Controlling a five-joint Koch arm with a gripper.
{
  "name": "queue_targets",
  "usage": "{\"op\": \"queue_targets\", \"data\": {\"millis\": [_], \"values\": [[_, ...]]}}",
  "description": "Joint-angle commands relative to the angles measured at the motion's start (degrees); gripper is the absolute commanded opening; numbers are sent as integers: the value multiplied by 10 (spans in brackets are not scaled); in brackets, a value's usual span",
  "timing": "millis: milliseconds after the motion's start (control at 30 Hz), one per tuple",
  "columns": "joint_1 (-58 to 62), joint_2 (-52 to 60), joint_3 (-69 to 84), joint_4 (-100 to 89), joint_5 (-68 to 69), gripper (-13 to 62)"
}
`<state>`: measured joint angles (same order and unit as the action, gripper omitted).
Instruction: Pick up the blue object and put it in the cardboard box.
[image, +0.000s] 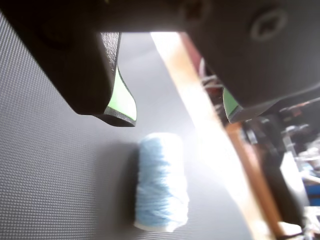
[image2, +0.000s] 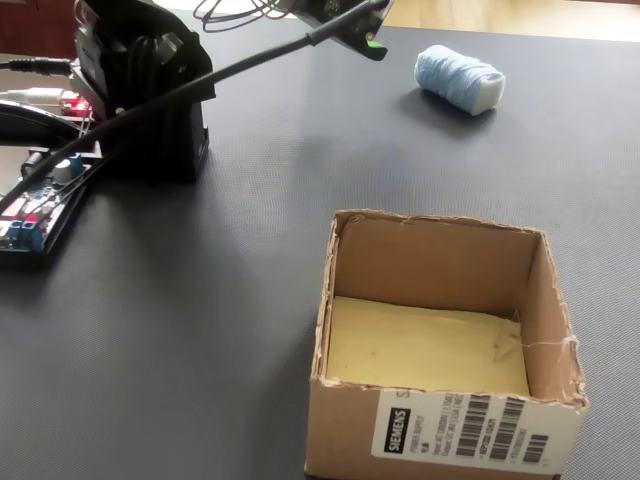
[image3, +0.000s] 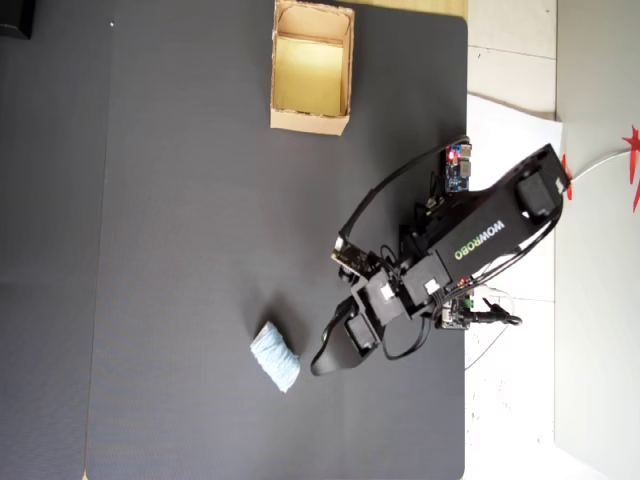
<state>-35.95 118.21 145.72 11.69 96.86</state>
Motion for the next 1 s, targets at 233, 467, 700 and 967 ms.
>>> {"op": "queue_targets", "data": {"millis": [233, 467, 700, 967], "values": [[23, -164, -218, 120, 29, 329], [31, -272, -293, 171, 29, 312], [22, -337, -316, 189, 29, 312], [10, -415, -388, 238, 32, 311]]}}
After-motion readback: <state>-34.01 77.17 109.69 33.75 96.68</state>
